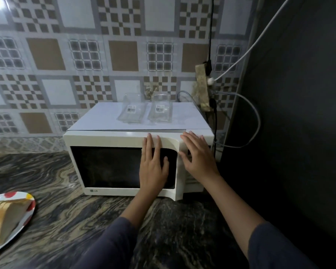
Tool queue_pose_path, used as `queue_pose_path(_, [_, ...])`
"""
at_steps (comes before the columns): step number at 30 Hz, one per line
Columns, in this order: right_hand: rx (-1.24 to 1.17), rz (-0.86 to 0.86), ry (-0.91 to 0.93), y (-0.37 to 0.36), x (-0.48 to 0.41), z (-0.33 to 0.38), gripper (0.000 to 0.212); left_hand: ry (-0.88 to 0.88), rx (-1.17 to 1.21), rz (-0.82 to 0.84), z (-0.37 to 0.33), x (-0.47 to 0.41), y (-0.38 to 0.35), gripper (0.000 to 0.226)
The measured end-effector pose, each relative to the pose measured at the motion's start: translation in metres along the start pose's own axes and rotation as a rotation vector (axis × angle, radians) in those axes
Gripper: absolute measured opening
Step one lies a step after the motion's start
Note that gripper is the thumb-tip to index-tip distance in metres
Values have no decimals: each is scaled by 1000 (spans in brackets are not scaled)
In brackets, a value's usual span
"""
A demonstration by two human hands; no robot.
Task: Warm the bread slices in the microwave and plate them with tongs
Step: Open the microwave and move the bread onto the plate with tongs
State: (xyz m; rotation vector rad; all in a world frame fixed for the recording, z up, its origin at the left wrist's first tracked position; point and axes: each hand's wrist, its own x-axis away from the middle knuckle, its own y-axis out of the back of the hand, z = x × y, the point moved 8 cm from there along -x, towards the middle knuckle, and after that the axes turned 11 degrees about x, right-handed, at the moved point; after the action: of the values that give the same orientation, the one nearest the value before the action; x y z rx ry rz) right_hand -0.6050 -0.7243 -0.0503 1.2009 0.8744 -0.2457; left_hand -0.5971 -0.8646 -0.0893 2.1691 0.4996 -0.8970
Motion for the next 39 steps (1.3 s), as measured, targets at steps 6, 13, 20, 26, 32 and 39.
queue_pose_path(6, [34, 23, 89, 2, -10, -9, 48, 192, 231, 16, -2, 53, -27, 64])
queue_pose_path(13, [215, 161, 19, -12, -12, -33, 86, 314, 495, 164, -10, 66, -66, 57])
queue_pose_path(20, [207, 73, 7, -15, -13, -35, 73, 307, 457, 98, -9, 69, -76, 63])
queue_pose_path(26, [199, 3, -14, -17, -15, -37, 67, 324, 382, 135, 3, 67, -88, 71])
queue_pose_path(32, [224, -53, -28, -15, -17, -36, 63, 283, 339, 165, 7, 62, -93, 85])
queue_pose_path(39, [232, -30, -50, -15, -18, -35, 61, 276, 314, 169, 2, 60, -92, 92])
